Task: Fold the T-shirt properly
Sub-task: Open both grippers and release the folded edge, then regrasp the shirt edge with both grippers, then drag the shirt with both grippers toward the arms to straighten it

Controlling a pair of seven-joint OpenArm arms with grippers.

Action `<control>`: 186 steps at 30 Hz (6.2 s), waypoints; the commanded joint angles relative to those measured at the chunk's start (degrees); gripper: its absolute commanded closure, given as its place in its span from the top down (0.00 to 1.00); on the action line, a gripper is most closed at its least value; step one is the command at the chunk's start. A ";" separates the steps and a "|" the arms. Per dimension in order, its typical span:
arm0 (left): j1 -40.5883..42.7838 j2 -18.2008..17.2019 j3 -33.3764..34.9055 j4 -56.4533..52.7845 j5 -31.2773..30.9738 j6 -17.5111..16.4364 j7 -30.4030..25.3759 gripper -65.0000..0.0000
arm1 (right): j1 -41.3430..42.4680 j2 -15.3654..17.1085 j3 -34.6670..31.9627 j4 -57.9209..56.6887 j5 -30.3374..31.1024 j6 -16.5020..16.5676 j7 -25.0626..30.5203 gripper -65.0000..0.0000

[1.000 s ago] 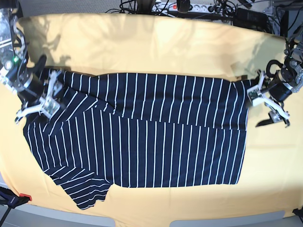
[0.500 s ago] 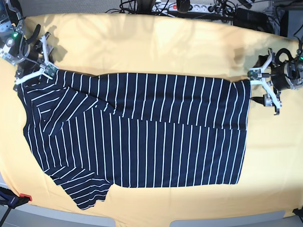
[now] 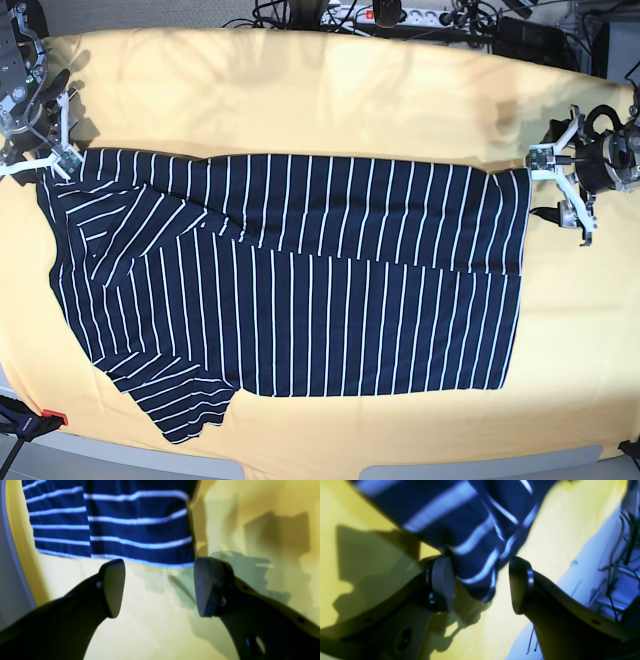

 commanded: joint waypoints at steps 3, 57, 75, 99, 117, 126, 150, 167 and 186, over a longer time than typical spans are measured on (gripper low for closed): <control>-0.63 -1.60 -0.66 0.50 -0.39 0.46 -0.81 0.67 | 0.13 1.01 0.48 -0.37 0.37 0.20 1.64 0.50; 5.88 3.34 -0.44 -8.50 17.44 9.90 -18.45 0.67 | 0.31 1.01 0.48 -0.17 0.48 -4.96 -0.33 0.19; -8.04 4.94 14.10 -13.53 17.35 10.49 -15.89 0.67 | 0.44 1.01 0.48 -0.17 0.46 -5.25 -0.55 0.19; -14.14 -1.86 19.82 -12.07 17.33 10.27 -17.09 0.00 | 0.46 2.34 0.50 -0.17 -4.46 -8.63 -1.18 0.00; -14.12 -9.29 19.82 -9.38 17.35 3.04 -26.95 0.00 | -4.00 8.09 0.50 6.12 2.45 2.58 -5.18 0.00; -14.12 -13.64 19.82 -7.32 19.98 -4.95 -37.99 0.00 | -12.17 13.75 0.50 14.27 3.54 5.60 -12.13 0.00; -4.44 -16.85 19.82 -6.88 31.54 -4.95 -44.57 0.00 | -19.43 15.02 0.50 17.79 20.11 18.64 -23.12 0.00; -4.46 -16.83 19.82 -6.88 28.92 -4.95 -44.61 0.00 | -25.75 18.45 0.50 17.77 21.09 17.14 -26.12 0.00; -5.22 -16.87 19.82 -6.88 27.58 -4.95 -48.46 0.58 | -25.75 18.47 0.50 21.35 30.23 20.03 -30.29 0.42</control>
